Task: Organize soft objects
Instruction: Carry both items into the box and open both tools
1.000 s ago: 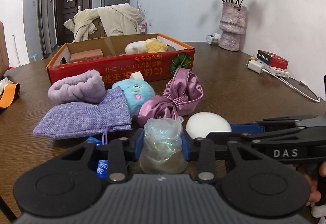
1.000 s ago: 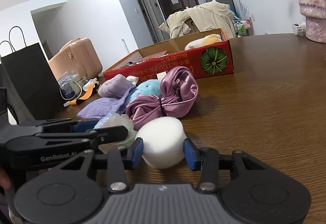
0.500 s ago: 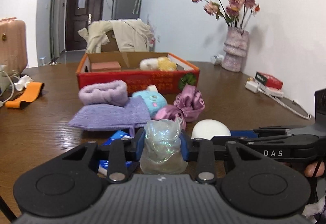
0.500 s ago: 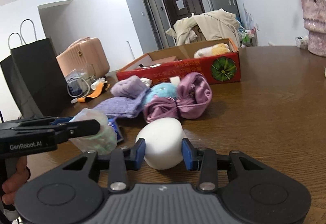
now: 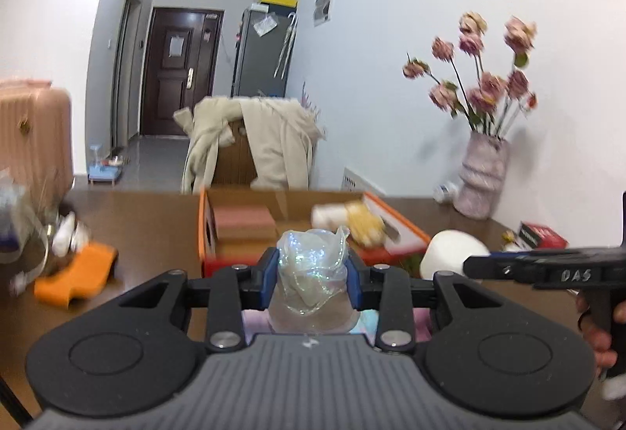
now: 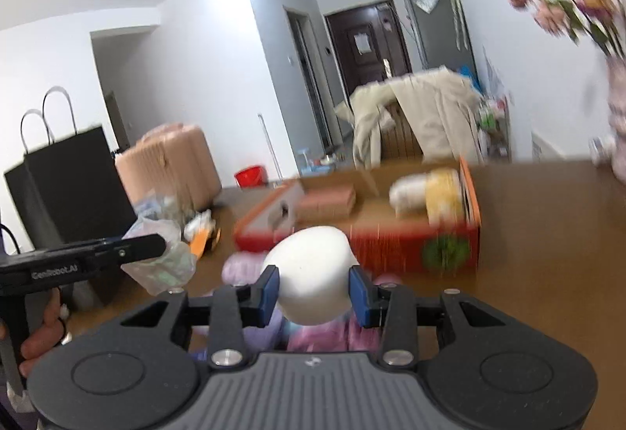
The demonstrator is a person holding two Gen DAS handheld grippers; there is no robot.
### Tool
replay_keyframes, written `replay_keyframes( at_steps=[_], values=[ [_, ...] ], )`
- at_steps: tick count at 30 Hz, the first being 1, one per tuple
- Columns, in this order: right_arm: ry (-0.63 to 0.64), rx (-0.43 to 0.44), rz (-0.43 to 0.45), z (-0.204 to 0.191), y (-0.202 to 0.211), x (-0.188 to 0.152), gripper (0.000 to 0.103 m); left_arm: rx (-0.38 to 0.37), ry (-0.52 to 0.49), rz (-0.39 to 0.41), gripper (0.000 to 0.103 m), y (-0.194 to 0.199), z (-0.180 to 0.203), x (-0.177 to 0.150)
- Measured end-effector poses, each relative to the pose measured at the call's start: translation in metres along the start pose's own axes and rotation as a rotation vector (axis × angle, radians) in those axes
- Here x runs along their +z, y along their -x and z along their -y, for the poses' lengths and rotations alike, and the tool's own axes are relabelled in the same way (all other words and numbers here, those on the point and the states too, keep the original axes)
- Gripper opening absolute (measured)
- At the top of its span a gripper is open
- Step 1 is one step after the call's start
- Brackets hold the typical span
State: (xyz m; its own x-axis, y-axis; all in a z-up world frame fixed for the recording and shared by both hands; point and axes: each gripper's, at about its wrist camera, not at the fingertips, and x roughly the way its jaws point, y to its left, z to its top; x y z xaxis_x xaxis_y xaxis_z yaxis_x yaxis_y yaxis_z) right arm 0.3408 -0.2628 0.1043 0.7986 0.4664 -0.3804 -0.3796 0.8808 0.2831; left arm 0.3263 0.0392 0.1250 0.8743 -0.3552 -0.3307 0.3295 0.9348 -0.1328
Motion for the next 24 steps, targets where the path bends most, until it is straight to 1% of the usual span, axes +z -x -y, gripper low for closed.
replay_keyframes(
  at_steps=[1,3,5,8,10,11,14,16,19,20,21,22,24],
  values=[
    [0.002,0.006,0.001,0.004,-0.009,0.012,0.038,0.004,-0.001,-0.001,0.035,-0.013,-0.007,0.012],
    [0.006,0.019,-0.020,0.016,-0.040,0.044,0.038,0.006,-0.012,-0.014,0.035,-0.045,-0.021,0.033],
    [-0.006,0.015,-0.037,0.028,-0.075,0.069,0.038,0.036,-0.011,-0.043,0.035,-0.081,-0.036,0.048],
    [-0.089,0.028,-0.099,0.053,-0.135,0.099,0.039,0.060,-0.017,-0.107,0.035,-0.140,-0.056,0.059],
    [-0.156,0.039,-0.142,0.070,-0.173,0.110,0.039,0.074,-0.015,-0.155,0.035,-0.174,-0.067,0.060],
    [-0.190,0.025,-0.164,0.079,-0.194,0.114,0.039,0.077,-0.023,-0.173,0.035,-0.189,-0.072,0.060],
    [-0.206,-0.026,-0.214,0.089,-0.247,0.118,0.038,0.097,-0.016,-0.228,0.036,-0.226,-0.086,0.053],
    [-0.192,-0.063,-0.255,0.090,-0.281,0.115,0.039,0.112,-0.021,-0.256,0.037,-0.240,-0.092,0.046],
    [-0.189,-0.105,-0.289,0.092,-0.316,0.105,0.040,0.123,-0.042,-0.272,0.043,-0.251,-0.095,0.038],
    [-0.179,-0.114,-0.307,0.091,-0.325,0.102,0.042,0.119,-0.054,-0.270,0.048,-0.251,-0.095,0.037],
    [-0.168,-0.123,-0.322,0.091,-0.333,0.099,0.043,0.113,-0.066,-0.264,0.056,-0.252,-0.094,0.036],
    [-0.161,-0.137,-0.330,0.090,-0.338,0.097,0.044,0.110,-0.078,-0.260,0.059,-0.252,-0.094,0.034],
    [-0.151,-0.158,-0.348,0.089,-0.346,0.093,0.059,0.103,-0.088,-0.258,0.060,-0.253,-0.093,0.032]
  ],
)
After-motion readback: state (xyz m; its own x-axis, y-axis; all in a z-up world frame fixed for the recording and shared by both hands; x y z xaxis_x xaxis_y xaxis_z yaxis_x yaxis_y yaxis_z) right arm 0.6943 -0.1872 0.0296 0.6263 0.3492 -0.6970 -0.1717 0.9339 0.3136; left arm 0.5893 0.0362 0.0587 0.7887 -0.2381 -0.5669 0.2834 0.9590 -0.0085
